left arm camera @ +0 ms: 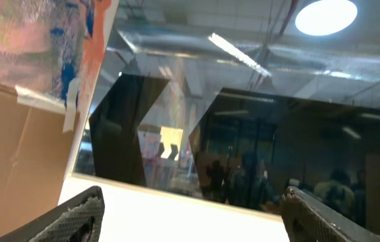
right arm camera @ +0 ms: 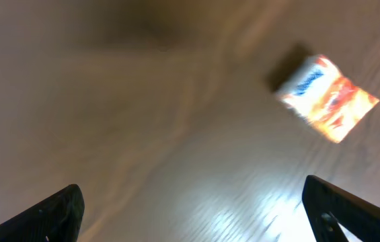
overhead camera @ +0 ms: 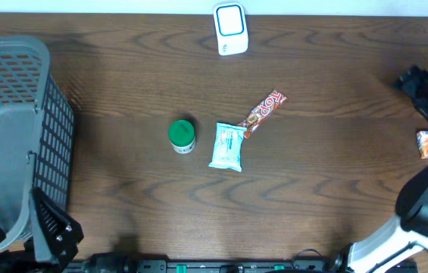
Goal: Scan the item barcode
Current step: 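Bring the right gripper back over the red Top bar, then grasp the red Top bar with the right gripper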
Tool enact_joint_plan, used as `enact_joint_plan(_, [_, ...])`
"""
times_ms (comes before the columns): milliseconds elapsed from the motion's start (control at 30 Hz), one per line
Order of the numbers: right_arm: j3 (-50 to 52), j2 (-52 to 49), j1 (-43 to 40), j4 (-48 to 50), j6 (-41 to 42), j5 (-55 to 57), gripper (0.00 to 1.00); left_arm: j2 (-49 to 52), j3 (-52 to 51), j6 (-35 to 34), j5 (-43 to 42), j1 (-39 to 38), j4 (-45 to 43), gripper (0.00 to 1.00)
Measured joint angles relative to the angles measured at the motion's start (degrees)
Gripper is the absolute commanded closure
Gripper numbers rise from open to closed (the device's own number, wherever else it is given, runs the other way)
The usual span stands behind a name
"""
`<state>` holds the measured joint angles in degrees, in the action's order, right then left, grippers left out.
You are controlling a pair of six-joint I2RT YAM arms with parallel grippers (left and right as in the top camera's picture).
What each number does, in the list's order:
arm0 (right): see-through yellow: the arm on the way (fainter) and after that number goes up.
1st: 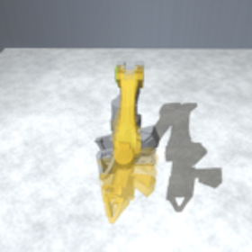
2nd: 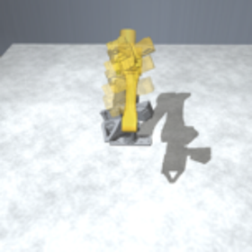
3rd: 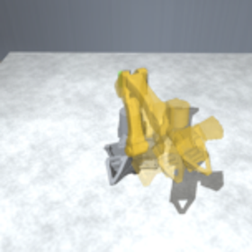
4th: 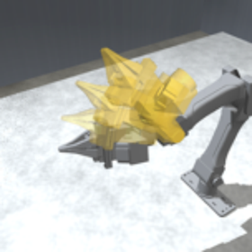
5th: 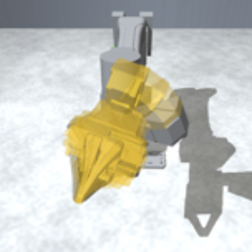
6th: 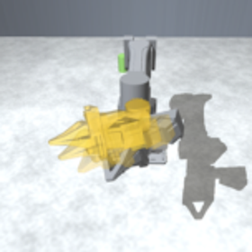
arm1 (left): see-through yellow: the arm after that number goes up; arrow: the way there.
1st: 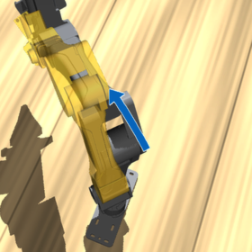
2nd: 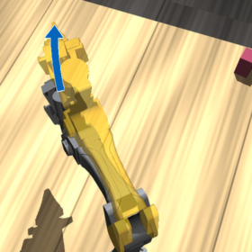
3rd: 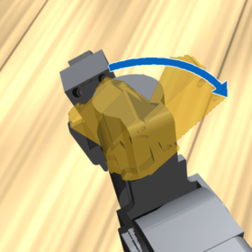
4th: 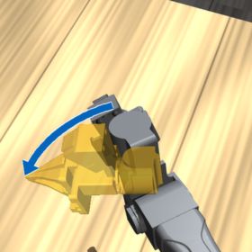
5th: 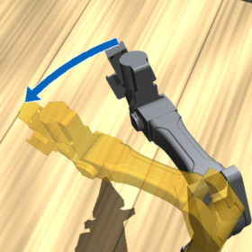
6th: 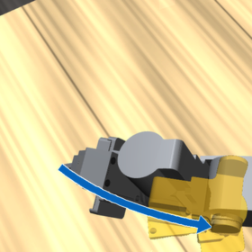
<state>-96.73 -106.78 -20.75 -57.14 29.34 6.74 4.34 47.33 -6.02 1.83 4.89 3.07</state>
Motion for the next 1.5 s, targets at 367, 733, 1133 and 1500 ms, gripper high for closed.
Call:
enact_joint_plan(367, [-0.2,13.8,29.9,0.1,3.3,1.2,0.01,0.0,0.0,0.0,1.3,-1.1,-4.7,0.16])
enact_joint_plan(733, [-0.2,-2.1,50.1,-6.3,5.0,-4.0,0.01,0.0,0.0,0.1,7.6,-6.3,-5.7,0.16])
enact_joint_plan(1133, [-0.2,-12.8,50.6,-5.6,19.5,-4.1,0.14,0.0,0.0,1.0,7.6,-6.3,-4.6,0.16])
enact_joint_plan(1500, [-0.2,-16.1,50.6,-1.0,28.9,0.0,0.29,-0.1,0.0,1.4,7.6,-6.3,-4.2,0.16])
